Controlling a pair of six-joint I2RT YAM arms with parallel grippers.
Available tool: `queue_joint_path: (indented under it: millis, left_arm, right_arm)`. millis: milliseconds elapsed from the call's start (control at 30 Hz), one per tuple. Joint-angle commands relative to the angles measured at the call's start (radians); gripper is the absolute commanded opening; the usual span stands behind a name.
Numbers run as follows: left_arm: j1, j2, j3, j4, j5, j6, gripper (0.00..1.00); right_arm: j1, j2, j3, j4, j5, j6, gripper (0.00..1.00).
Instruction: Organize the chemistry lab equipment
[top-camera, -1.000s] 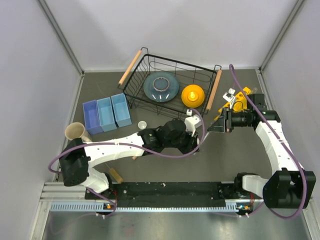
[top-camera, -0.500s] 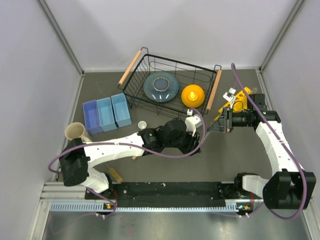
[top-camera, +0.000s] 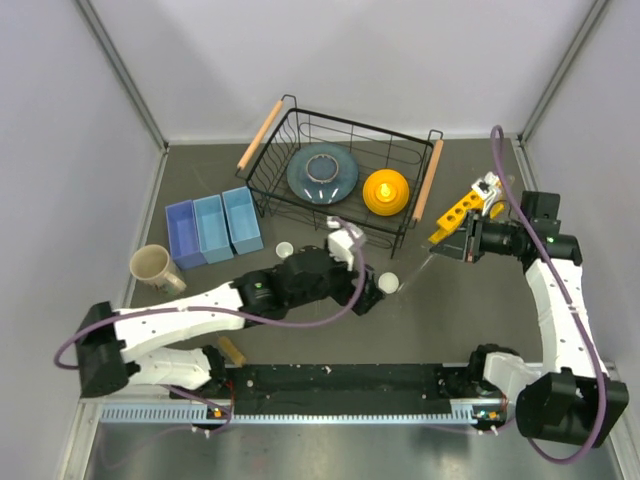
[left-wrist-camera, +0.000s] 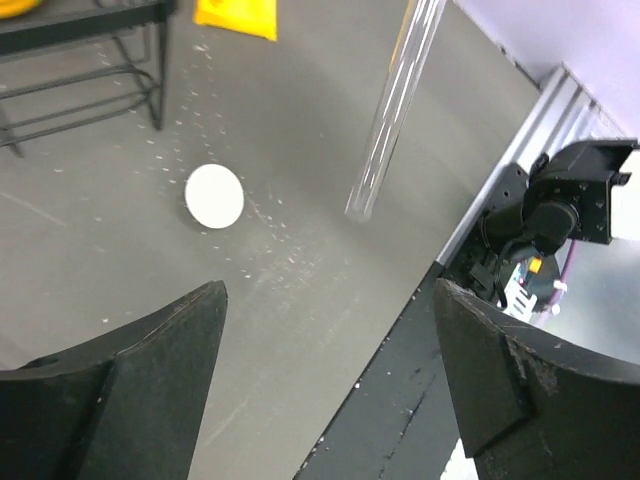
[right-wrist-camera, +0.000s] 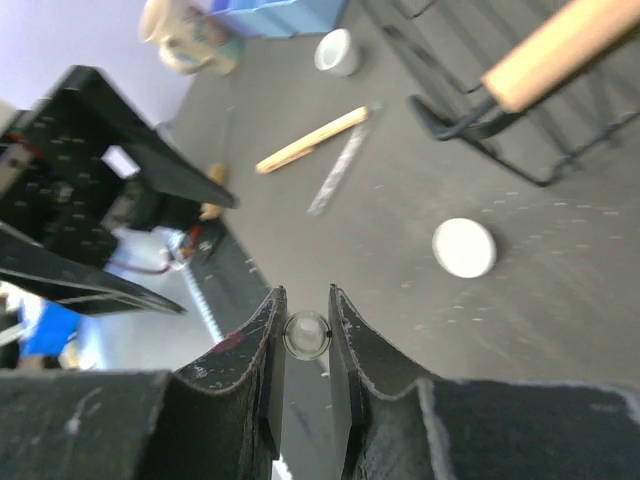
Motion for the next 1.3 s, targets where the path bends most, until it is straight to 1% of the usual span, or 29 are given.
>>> queue_joint_path:
  millis: [0,33,100,133,200,233,300,333,367,500,633,933,1100,1267]
  left_arm:
    - [0.045,-0.163,-0.105,0.012,-0.104,-0.022,0.90]
    - [0.073,-0.215,-0.123,-0.009,-0.107,-0.031,0.90]
    - [0.102,-0.266,-0.175,-0.075,-0.113,-0.043,0.90]
    - [0.136,-0.315,-0.194,-0.094,-0.113,-0.066,0.91]
    - [0.171,-0.367,-0.252,-0.127,-0.106,-0.091,0.91]
    - [0.200,-0.421,-0.298,-0.141,-0.099,-0.117,0.91]
    - [0.231,-0.472,-0.344,-0.147,-0.098,-0.159,0.93]
    - [0.237,-0.514,-0.387,-0.147,-0.101,-0.173,0.93]
    - [0.243,-0.535,-0.405,-0.150,-0.101,-0.187,0.94]
    - [0.254,-0.596,-0.464,-0.169,-0.119,-0.250,0.95]
    - [0.254,-0.622,-0.507,-0.175,-0.127,-0.279,0.95]
    - [0.254,-0.657,-0.553,-0.193,-0.141,-0.313,0.95]
    - [0.254,-0.687,-0.565,-0.203,-0.151,-0.322,0.95]
    - [0.254,-0.682,-0.564,-0.203,-0.148,-0.324,0.95]
  right_arm:
    - [-0.072,-0.062,0.081,0.053,0.166,-0.058,0.07]
    - [-0.081,-0.062,0.092,0.061,0.220,-0.075,0.07]
    - [-0.089,-0.062,0.123,0.064,0.284,-0.100,0.07]
    - [-0.089,-0.062,0.132,0.076,0.352,-0.129,0.07]
    - [-0.092,-0.059,0.152,0.093,0.448,-0.158,0.08]
    - [-0.092,-0.053,0.155,0.105,0.475,-0.164,0.08]
    - [-0.093,-0.044,0.164,0.154,0.544,-0.176,0.08]
    - [-0.092,-0.030,0.166,0.172,0.564,-0.180,0.08]
    - [-0.092,-0.019,0.170,0.212,0.584,-0.183,0.08]
    - [-0.092,0.030,0.182,0.286,0.674,-0.202,0.08]
    - [-0.092,0.077,0.198,0.324,0.700,-0.207,0.08]
    - [-0.093,0.149,0.209,0.383,0.751,-0.218,0.08]
    - [-0.092,0.180,0.212,0.406,0.766,-0.229,0.08]
    - [-0.093,0.223,0.225,0.421,0.766,-0.238,0.08]
